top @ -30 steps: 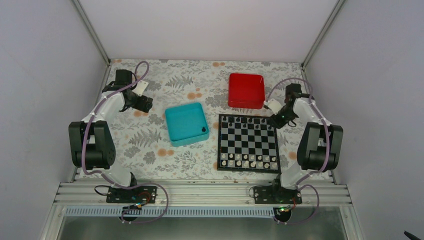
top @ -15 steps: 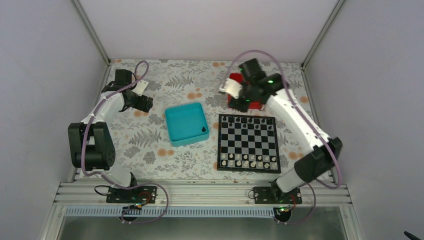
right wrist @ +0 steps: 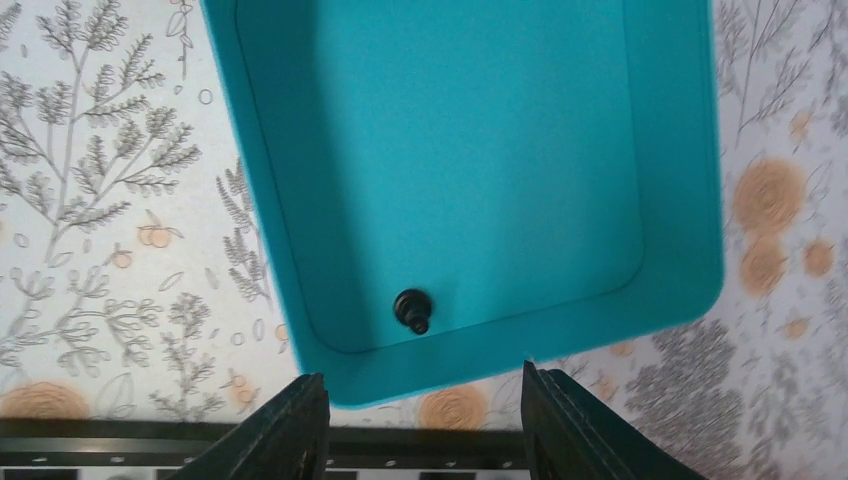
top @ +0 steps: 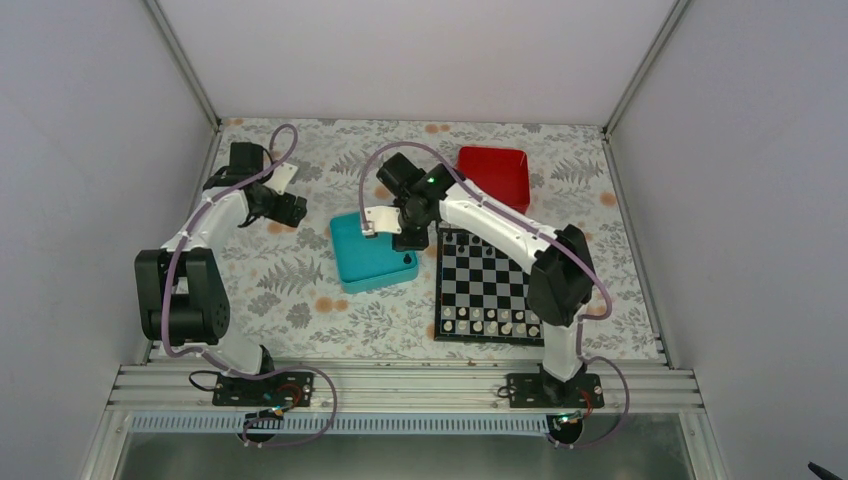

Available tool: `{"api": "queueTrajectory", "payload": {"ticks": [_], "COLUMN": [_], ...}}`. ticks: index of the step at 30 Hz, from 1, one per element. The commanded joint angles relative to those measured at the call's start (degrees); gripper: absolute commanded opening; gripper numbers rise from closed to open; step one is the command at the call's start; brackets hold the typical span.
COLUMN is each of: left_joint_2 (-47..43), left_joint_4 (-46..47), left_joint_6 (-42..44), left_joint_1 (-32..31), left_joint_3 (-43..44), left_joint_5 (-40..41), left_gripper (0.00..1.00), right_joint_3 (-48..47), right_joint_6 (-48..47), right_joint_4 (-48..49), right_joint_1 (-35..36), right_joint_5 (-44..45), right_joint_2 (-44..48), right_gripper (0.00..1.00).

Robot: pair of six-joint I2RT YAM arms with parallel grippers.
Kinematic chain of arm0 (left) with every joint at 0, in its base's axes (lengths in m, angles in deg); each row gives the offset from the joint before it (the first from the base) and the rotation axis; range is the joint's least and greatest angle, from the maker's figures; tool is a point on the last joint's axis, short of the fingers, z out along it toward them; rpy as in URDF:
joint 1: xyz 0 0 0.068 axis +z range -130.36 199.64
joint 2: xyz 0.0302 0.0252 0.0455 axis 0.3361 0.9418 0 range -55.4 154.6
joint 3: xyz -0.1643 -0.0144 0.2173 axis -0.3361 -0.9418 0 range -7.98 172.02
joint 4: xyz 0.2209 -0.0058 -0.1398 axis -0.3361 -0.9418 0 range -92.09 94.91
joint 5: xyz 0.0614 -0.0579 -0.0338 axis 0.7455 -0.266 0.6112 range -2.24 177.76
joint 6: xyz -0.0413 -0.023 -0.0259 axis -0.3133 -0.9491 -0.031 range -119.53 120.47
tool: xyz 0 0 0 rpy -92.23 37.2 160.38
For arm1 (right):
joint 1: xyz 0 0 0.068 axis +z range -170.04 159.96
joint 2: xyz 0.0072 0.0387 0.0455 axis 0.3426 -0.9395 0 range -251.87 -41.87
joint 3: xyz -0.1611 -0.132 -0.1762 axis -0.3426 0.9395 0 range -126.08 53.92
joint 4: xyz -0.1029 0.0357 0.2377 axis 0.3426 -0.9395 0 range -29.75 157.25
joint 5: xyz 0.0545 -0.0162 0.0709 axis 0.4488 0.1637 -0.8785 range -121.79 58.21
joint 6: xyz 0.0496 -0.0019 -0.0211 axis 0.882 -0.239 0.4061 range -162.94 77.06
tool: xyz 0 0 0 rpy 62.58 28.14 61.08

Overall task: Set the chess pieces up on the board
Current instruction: Pick up the chess piece from the storage box.

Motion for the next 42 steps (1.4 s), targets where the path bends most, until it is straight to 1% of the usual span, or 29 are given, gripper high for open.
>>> {"api": "queueTrajectory", "payload": {"ticks": [1,6,9,17,29,33,39,42], "left_joint_2": [-1.44,-1.70,-2.27,-3.42,-3.73,-4.13,-4.20,-4.31], "left_joint_4": [2.17,2.61,2.50,2.37,2.39,2.39,2.39,2.35], "left_joint_6": [0.76,0.89,1.17,1.64,1.88,1.99,2.34,2.43], "left_joint_1": [0.47,0.55,0.70,1.46,2.19,2.61,3.18,3.34], "left_joint_3": [-1.69,-2.23,-2.16,-3.11,-3.73,-4.20,-4.69,-4.58], "left_joint_5": [-0.26,-0.17,0.13,0.04,-0.68,-0.91,-1.23,-1.58], "left_gripper": [0.91,0.91,0.90,0.91,0.91,0.91,0.91,0.91], "right_joint_3": [-3.07,-0.72,-0.75,-2.04,-5.63,-6.68,-9.71,-9.79], "right_joint_6": [-7.49,-13.10,-14.27,-14.82,-14.27,-13.89,-12.76,-12.52], "right_joint_4": [-0.17,1.92,2.92,1.20,-2.91,-3.67,-6.12,-6.73], "right_joint_1": [0.49,0.57,0.55,0.52,0.74,0.98,1.22,1.44], "right_joint_5": [1.79,5.04,6.45,6.06,7.54,8.60,9.87,11.23], "right_joint_2": [-4.18,-6.30,-8.36,-12.01,-17.02,-18.47,-19.85,-19.78], "right_gripper": [0.51,0.46,0.42,0.37,0.37,0.33,0.33,0.31]}}
